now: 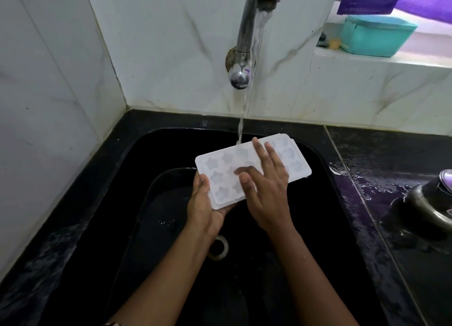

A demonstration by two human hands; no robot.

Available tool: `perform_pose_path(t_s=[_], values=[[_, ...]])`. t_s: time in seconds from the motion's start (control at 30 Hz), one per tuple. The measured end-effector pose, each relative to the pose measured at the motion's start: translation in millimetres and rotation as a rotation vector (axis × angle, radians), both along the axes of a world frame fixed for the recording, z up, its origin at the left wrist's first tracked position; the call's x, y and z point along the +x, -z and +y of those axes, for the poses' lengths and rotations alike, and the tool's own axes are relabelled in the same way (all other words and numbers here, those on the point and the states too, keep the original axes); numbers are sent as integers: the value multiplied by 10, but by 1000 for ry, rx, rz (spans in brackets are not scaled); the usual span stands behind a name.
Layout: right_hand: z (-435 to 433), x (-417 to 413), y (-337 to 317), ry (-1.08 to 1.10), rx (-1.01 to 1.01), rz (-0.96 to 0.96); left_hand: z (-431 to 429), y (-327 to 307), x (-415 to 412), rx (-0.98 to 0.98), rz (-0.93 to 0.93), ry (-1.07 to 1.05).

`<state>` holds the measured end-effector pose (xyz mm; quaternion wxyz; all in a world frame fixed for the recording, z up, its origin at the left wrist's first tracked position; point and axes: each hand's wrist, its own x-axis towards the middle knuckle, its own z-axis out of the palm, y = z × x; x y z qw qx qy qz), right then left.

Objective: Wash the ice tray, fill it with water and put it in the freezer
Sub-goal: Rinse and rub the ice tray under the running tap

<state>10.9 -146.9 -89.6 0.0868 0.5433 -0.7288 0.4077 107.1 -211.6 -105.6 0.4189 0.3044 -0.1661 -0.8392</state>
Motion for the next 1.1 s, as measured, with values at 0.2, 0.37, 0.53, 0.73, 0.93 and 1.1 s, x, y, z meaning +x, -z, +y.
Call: perform_pose_path(t_s=[0.2, 0.37, 0.53, 0.73, 0.93, 1.1], values=[[-21, 74, 57, -46, 68, -13, -50, -13, 39, 52, 73, -72], [-59, 228, 133, -147, 303, 133, -33, -3, 18, 43, 70, -145], [-34, 192, 156, -27, 217, 352, 7, -25, 29, 22, 65, -103], [-51, 224, 154, -150, 252, 317, -39, -24, 72, -13, 38, -138], [-48, 286, 151, 17, 165, 421, 21, -23, 35, -47, 22, -78], [-26, 180, 168, -138, 185, 429, -48, -20, 52, -39, 27, -131]])
